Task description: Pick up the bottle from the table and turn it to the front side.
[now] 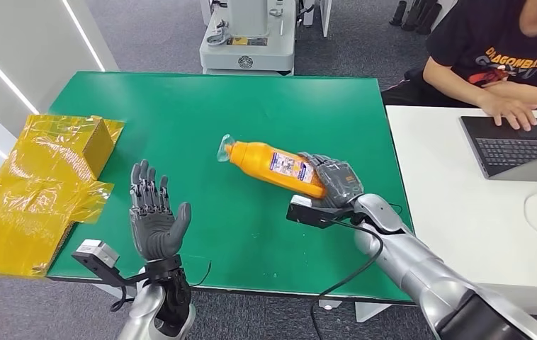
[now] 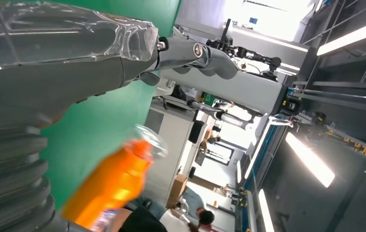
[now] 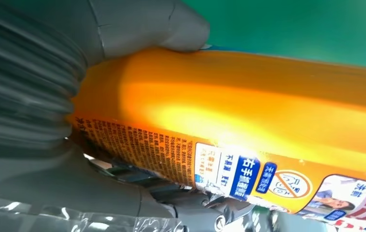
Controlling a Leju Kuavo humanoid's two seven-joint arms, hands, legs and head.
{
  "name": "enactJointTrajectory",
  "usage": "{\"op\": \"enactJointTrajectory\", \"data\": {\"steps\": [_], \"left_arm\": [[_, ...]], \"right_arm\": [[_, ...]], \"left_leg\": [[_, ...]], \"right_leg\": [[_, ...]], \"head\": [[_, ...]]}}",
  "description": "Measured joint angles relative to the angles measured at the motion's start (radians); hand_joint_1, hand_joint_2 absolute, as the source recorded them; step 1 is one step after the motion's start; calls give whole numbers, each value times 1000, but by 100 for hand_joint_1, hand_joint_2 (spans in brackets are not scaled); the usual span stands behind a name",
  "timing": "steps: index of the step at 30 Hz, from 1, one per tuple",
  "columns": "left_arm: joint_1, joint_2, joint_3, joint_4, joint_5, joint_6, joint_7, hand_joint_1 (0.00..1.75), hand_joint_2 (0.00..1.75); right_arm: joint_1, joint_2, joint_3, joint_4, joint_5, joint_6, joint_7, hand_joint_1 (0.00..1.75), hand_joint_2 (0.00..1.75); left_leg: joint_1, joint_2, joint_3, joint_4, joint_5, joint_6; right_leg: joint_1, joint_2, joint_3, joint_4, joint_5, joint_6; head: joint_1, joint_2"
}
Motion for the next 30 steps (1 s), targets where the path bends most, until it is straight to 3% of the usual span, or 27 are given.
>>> {"op": "enactJointTrajectory", "data": {"steps": [7,13,21,30], "left_arm": [[-28,12,-50,49,-7,-18,0,0,175],[-90,18,-90,99,-7,-50,3,0,175],[-203,19,-145,165,16,-95,30,0,175],[-232,30,-182,171,42,-100,48,0,175]], "right_arm": [[157,3,-164,-119,-101,-194,-136,175,175],[259,5,-242,-251,-130,-218,-189,175,175],[269,46,-249,-321,-169,-68,-234,175,175],[260,78,-210,-333,-216,139,-259,175,175]], "left_leg": [[0,-1,-1,0,0,0],[0,0,-1,0,0,0],[0,0,-1,0,0,0],[0,0,-2,0,0,0]], "right_leg": [[0,0,0,-1,-1,1],[0,0,-1,0,-1,1],[0,0,-1,1,0,1],[0,0,-1,0,-1,0]], "head": [[0,0],[0,0],[0,0],[0,0]]}}
